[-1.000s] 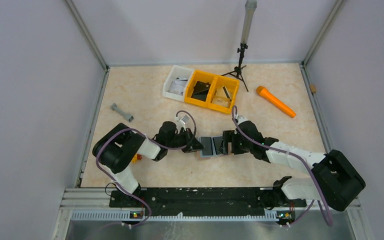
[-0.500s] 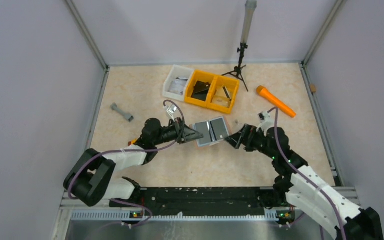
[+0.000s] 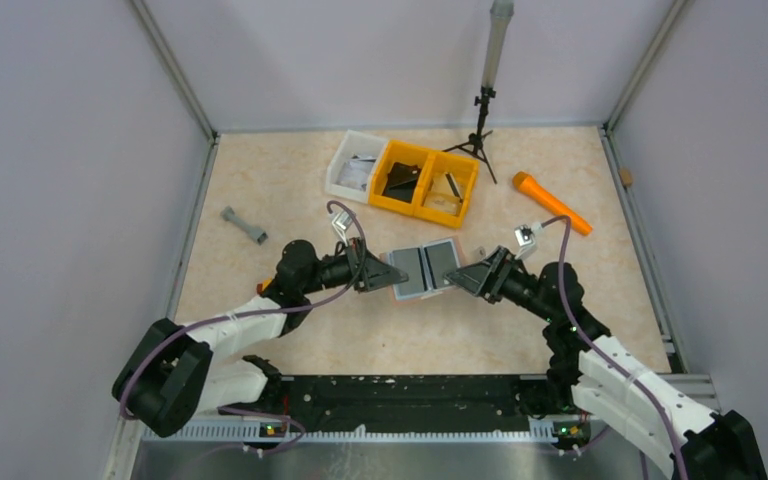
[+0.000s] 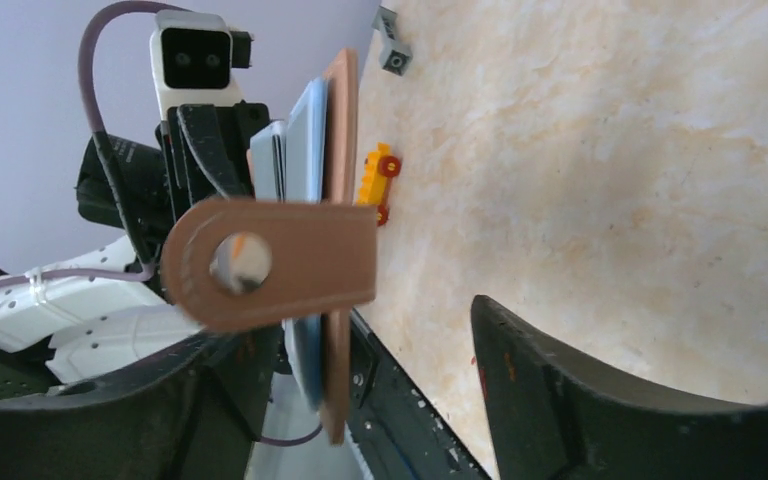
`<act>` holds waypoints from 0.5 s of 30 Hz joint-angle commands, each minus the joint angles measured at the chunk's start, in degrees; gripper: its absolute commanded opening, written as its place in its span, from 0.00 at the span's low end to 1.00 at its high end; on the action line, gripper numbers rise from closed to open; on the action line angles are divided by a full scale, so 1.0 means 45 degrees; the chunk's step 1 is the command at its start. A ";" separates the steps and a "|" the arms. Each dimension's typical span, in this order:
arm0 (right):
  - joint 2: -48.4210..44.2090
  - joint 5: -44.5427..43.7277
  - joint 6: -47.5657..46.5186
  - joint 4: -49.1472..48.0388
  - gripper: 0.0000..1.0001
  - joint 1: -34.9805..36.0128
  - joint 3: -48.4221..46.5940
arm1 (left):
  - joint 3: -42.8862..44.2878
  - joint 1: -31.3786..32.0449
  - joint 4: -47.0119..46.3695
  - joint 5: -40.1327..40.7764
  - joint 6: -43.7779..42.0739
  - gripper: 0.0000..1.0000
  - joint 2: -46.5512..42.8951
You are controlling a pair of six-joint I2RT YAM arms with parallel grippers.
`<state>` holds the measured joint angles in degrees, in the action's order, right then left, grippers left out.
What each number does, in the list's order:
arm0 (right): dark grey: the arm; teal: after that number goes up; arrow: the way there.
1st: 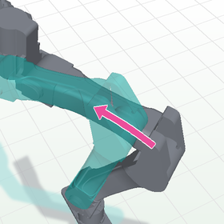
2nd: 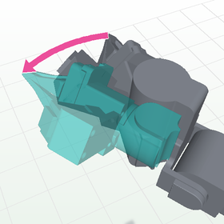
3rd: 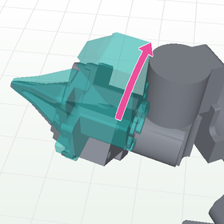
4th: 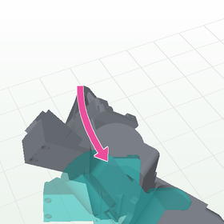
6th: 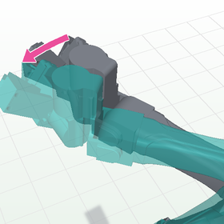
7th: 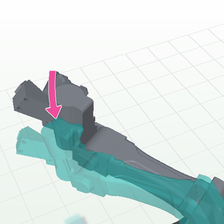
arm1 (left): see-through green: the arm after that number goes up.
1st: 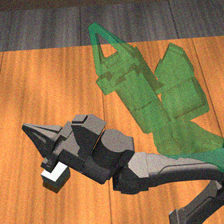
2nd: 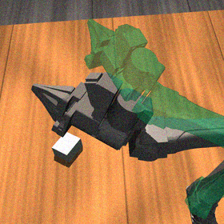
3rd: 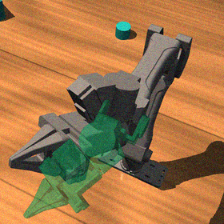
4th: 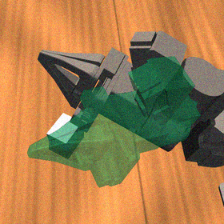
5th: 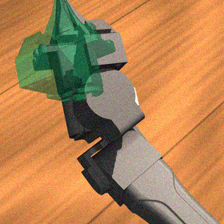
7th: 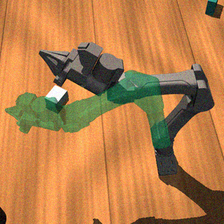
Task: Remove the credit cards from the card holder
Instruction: Remove the credit card from the card holder.
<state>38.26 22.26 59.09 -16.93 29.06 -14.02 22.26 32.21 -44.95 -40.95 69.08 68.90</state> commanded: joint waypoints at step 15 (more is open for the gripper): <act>-0.0930 0.0073 0.0986 -0.2127 0.24 -0.0085 0.0305 | 0.0260 0.0428 0.0168 -0.0745 -0.0315 0.00 -0.0593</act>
<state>34.94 22.37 62.65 -22.28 29.06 -13.54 22.26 33.80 -41.54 -42.54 68.62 66.52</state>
